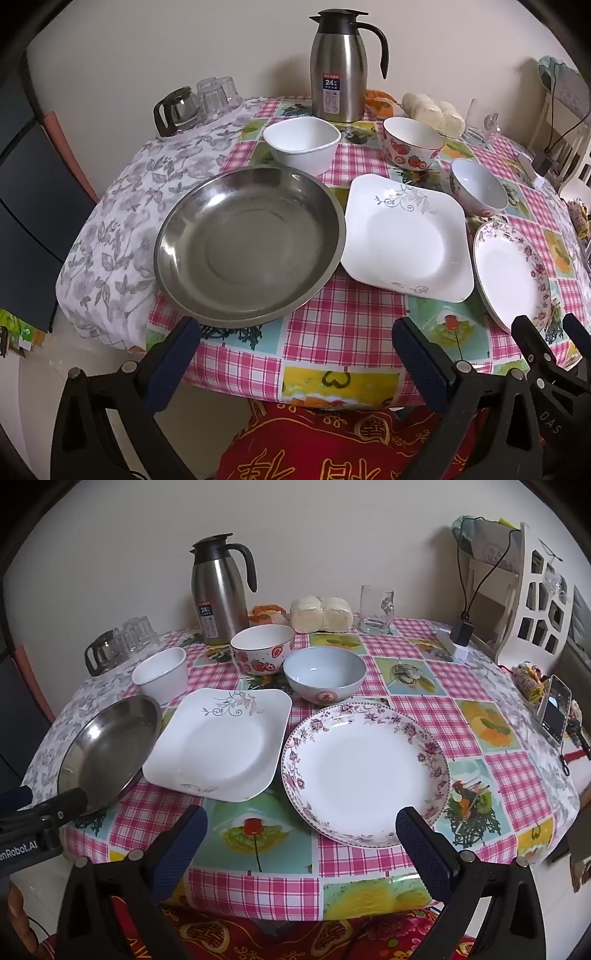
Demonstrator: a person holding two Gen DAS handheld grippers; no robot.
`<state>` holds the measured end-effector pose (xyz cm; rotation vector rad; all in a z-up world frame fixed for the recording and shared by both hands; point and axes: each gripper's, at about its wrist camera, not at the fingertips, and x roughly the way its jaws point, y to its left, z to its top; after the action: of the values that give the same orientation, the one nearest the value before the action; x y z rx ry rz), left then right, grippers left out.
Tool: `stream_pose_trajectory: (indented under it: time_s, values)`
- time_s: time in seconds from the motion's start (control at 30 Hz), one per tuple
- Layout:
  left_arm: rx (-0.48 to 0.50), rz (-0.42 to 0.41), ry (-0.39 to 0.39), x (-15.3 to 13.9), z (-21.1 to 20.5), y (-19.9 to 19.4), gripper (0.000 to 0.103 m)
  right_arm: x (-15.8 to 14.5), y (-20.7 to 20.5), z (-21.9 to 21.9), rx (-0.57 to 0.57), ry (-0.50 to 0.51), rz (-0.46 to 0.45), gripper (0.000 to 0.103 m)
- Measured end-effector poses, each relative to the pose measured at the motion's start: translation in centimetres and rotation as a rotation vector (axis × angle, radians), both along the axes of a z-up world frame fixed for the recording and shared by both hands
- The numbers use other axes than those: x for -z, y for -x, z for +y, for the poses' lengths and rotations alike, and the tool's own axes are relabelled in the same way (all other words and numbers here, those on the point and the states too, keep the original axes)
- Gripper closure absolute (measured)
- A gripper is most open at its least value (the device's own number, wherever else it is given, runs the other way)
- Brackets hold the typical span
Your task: Organize plates and bowls
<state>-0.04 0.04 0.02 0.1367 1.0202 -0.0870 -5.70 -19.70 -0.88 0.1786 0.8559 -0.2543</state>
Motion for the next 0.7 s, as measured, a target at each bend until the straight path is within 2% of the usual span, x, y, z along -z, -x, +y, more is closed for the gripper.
stream_pose_trajectory:
  time_s: [0.7]
  values:
    - [-0.010,0.018,0.004,0.4,0.1,-0.1,0.000,-0.4,0.2,0.2,-0.004,0.006,-0.007,0.000]
